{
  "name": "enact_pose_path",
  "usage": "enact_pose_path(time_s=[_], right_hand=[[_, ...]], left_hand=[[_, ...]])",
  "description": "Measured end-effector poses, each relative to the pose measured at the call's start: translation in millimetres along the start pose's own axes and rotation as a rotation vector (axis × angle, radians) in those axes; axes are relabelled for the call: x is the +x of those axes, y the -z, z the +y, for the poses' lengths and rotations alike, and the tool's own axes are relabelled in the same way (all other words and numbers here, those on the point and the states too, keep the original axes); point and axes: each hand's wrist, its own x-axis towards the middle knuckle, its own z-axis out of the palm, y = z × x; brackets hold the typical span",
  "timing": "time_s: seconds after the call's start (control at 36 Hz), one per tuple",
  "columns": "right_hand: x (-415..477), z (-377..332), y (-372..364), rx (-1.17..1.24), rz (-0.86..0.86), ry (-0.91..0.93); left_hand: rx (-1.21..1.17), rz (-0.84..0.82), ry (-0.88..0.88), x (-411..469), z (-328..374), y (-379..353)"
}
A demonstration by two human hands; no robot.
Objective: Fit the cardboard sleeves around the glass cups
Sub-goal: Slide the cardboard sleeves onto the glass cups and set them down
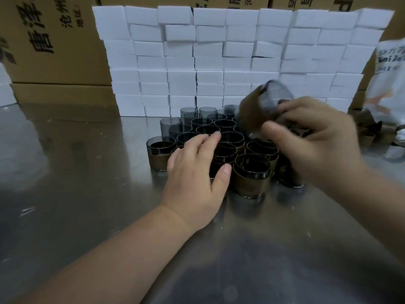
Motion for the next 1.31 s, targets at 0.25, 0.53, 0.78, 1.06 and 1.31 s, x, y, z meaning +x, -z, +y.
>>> enact_pose_path(time_s=[0.25, 0.53, 0.78, 1.06, 1.31], right_hand=[[12, 77, 15, -0.044, 0.110, -0.459], [-7, 131, 10, -0.168, -0.024, -0.722], [-25, 158, 7, -0.137, 0.029, -0.889], [-32, 155, 7, 0.010, 0.011, -0.869], [-29, 163, 16, 0.411, 0.303, -1.091]], left_hand=[[0.095, -0.107, 0.038, 0, -9, -8], [0.108, -0.091, 0.042, 1, -9, -9], [0.109, -0.090, 0.043, 1, -10, -10], [0.098, -0.083, 0.044, 1, -10, -10], [0.096, -0.086, 0.045, 2, -10, -10]])
